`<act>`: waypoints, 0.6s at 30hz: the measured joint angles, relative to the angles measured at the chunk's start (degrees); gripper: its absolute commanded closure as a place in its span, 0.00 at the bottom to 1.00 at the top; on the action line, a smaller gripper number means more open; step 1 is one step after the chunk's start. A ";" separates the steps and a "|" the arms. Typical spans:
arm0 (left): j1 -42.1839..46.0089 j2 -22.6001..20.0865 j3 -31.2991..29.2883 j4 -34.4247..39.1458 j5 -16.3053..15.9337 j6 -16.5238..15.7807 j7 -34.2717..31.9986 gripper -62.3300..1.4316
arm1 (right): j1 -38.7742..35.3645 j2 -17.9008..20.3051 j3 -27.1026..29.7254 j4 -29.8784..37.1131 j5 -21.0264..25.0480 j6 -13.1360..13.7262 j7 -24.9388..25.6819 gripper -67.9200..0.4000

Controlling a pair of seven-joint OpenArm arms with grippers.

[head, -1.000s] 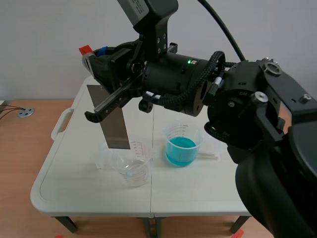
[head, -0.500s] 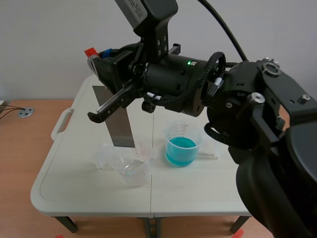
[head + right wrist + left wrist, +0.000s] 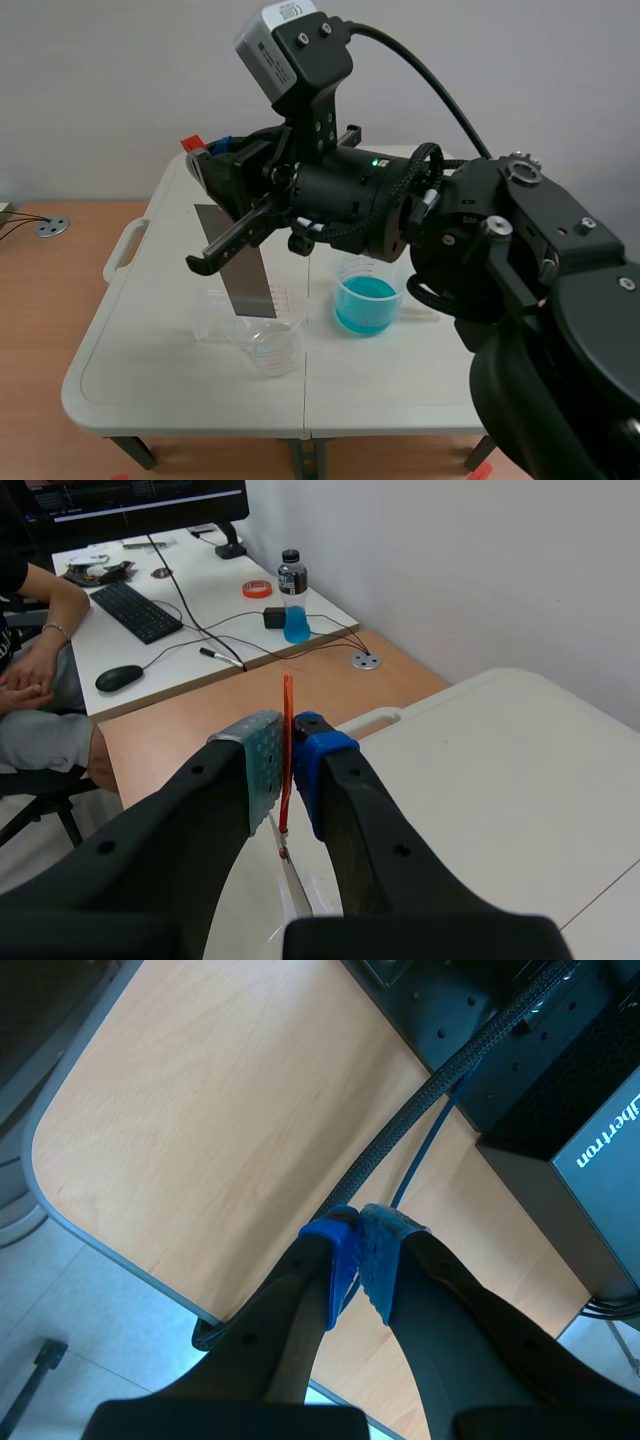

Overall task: Hold the metal plate by the orange handle, dip it into the blue solution, take it out and point at it, then put the plate back in the beaker on the left.
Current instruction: 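Put the plate into the left beaker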

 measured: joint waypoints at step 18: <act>0.00 0.00 0.00 0.00 0.00 0.00 0.00 0.95 | 0.00 0.00 0.00 -11.54 -0.02 -0.02 4.26 0.98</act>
